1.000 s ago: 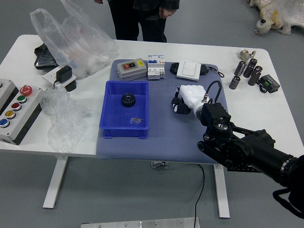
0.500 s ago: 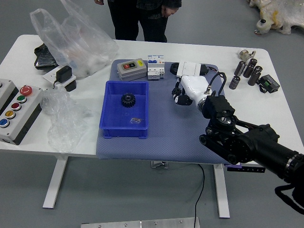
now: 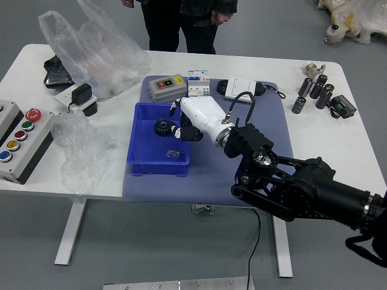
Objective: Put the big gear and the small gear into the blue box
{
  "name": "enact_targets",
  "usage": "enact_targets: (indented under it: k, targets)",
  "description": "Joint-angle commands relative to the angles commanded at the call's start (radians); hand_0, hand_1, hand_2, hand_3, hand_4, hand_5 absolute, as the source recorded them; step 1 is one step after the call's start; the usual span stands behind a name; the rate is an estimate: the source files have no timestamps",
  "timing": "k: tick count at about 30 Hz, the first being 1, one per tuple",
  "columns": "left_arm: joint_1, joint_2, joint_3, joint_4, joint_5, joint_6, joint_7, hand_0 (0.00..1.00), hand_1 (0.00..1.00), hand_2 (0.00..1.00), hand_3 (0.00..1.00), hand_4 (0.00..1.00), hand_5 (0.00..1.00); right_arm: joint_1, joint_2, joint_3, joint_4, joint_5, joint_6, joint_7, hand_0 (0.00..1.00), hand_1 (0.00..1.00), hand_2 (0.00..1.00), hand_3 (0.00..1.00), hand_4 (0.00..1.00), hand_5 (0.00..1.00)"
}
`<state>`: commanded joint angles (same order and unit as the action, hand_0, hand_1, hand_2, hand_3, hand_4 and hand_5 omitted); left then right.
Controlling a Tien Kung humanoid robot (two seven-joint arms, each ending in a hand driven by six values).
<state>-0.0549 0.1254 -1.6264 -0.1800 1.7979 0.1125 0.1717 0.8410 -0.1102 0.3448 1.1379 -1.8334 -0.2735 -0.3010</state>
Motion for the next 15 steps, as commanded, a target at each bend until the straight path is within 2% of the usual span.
enact_targets:
  k: [1,6,7,15]
  targets:
    - [-0.001,0.0,-0.001,0.0,0.001,0.0,0.0,0.617,0.477,0.496,0.66,0.695,0.357,0.001,0.002,-0.001,0.001,-0.009,0.008,-0.002,0.427,0.635,0.708,0.681,0.475,0.327]
    - [0.001,0.001,-0.004,0.0,0.004,0.0,0.003,0.617,0.477,0.496,0.66,0.695,0.357,0.001,0.007,0.001,-0.003,-0.025,0.009,0.0,0.427,0.635,0.708,0.681,0.475,0.327]
    - [0.001,0.001,-0.004,0.0,0.004,0.0,0.004,0.617,0.477,0.497,0.66,0.697,0.358,0.001,0.008,0.003,-0.003,-0.027,0.006,0.0,0.429,0.708,0.798,0.742,0.494,0.33]
    - [0.002,0.0,-0.009,0.0,0.009,0.0,0.003,0.617,0.477,0.497,0.661,0.697,0.356,-0.029,-0.002,0.059,-0.004,-0.037,-0.033,0.017,0.422,0.703,0.794,0.733,0.516,0.342]
